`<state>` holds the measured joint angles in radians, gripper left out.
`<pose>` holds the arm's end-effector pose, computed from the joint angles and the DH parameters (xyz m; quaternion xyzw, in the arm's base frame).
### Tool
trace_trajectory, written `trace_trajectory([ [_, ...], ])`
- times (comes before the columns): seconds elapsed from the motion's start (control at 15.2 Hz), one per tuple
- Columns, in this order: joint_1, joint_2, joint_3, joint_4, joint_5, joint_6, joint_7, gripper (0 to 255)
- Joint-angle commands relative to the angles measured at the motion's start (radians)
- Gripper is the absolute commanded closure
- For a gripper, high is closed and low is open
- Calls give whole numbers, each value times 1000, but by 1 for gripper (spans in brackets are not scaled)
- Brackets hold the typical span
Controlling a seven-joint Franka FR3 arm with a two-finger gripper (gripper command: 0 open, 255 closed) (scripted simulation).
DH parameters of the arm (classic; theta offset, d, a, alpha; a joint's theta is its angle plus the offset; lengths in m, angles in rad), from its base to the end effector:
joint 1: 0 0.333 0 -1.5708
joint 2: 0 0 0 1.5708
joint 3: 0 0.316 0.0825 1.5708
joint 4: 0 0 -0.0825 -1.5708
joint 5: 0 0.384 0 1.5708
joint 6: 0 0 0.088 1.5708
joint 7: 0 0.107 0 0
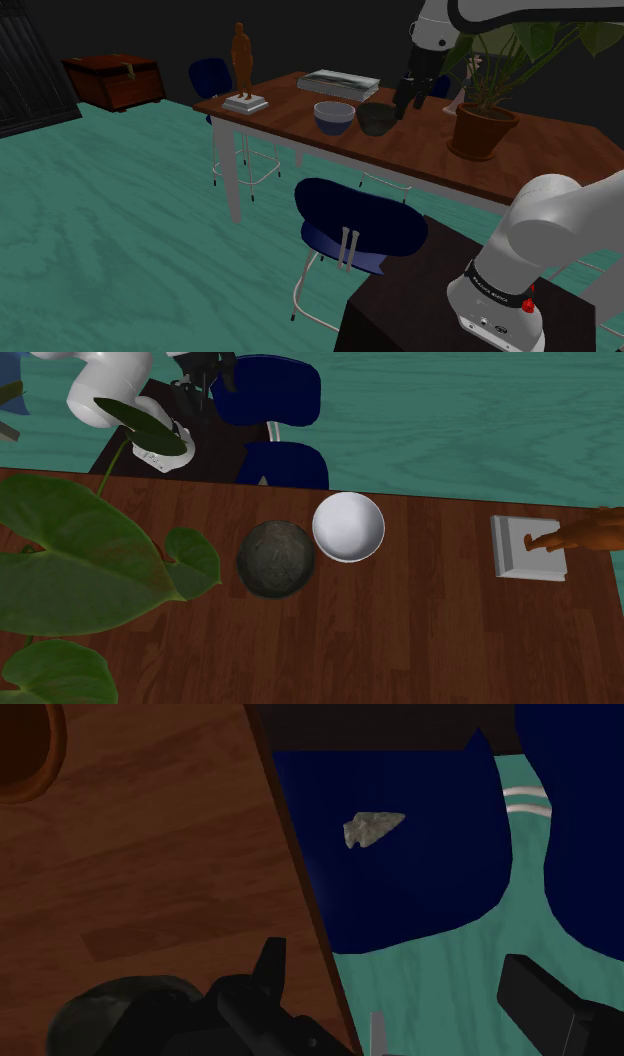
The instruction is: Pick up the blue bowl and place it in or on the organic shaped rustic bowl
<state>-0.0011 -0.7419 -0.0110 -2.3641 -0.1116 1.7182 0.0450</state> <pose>0.3328 -0.0153 0.5868 0.9973 -0.0217 0.0488 0.0509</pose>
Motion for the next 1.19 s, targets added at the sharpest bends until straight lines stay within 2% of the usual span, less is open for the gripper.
trace_trajectory([
  [0.0, 0, 0, 0, 0, 0, 0, 0, 0],
  [0.59, -6, 346, -22, 170, -3, 185, -3, 0],
  [1.12, -11, 658, -37, 410, 11, 265, -16, 0],
])
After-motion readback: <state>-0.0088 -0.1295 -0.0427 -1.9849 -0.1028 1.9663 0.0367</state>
